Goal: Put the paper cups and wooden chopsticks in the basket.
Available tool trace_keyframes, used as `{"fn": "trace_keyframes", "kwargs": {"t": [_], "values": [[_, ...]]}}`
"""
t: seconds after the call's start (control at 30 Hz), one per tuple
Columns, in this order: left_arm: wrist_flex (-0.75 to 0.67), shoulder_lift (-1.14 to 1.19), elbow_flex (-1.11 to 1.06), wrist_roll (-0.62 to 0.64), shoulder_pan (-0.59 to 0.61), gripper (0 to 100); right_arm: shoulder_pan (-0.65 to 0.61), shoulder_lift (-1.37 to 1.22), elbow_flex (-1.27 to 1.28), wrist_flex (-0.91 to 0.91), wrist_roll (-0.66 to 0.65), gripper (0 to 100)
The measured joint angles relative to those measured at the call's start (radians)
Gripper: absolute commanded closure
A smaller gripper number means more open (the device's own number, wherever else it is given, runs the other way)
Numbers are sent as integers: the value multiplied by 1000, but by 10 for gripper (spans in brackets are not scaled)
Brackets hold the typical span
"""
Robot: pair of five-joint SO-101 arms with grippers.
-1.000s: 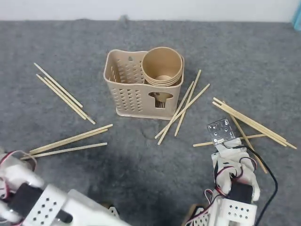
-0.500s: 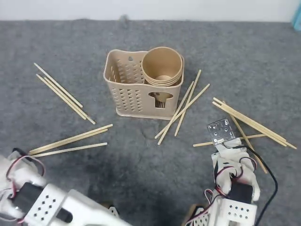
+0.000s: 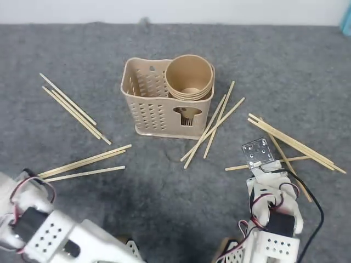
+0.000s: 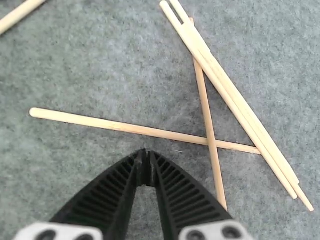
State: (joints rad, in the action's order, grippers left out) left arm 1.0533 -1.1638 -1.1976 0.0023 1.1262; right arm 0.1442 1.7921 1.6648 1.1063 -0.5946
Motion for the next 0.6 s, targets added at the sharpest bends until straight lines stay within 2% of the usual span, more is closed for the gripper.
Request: {"fn": "trace_keyframes", "kwargs": {"t": [0.13, 0.33, 0.43, 0.6], "values": [[72, 195, 137, 0, -5, 772, 0, 0, 0, 0, 0, 991], [78, 465, 322, 0, -2, 772, 0, 0, 0, 0, 0, 991], [83, 517, 384, 0, 15, 772, 0, 0, 0, 0, 0, 991], [183, 517, 483, 0, 20, 770, 0, 0, 0, 0, 0, 991]]}}
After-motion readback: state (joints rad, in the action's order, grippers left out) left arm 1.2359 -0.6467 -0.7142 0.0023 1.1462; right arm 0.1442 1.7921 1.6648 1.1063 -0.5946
